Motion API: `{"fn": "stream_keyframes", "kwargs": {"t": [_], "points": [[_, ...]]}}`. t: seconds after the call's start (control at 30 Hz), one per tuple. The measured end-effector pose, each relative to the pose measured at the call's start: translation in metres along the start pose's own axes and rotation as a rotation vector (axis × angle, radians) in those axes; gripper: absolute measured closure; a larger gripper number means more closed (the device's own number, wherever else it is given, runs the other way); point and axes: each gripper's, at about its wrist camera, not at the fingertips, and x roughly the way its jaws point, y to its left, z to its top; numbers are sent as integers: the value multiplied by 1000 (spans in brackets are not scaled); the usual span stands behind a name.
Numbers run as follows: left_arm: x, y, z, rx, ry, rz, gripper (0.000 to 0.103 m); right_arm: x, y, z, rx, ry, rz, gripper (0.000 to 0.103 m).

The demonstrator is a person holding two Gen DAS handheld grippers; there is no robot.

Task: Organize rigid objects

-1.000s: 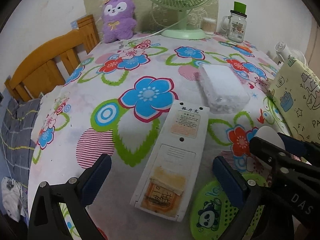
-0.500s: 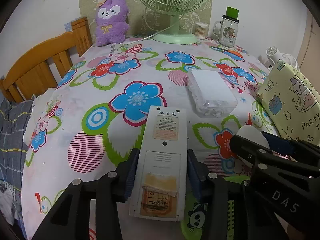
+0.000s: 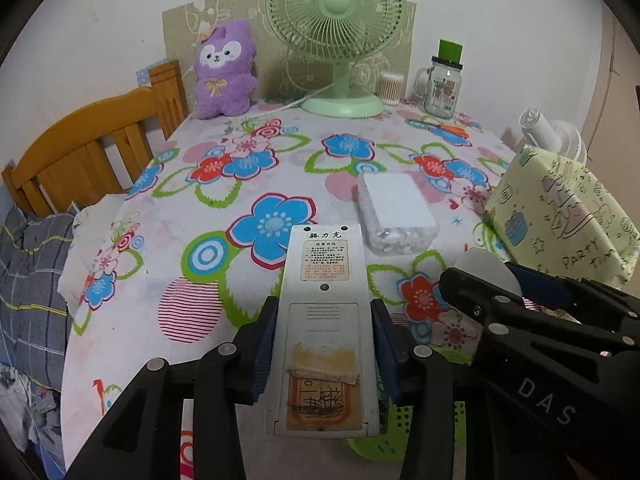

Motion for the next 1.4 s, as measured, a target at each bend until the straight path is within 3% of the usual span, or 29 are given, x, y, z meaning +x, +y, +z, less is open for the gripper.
{"fn": "stream_keyframes", "kwargs": {"t": [0.73, 1.4], "points": [[-67, -28, 1, 2, -107, 7, 58, -72, -9, -4, -22, -117, 19, 47], [-103, -62, 16, 13, -160, 17, 58, -121, -33, 5, -27, -188, 25, 47]]}}
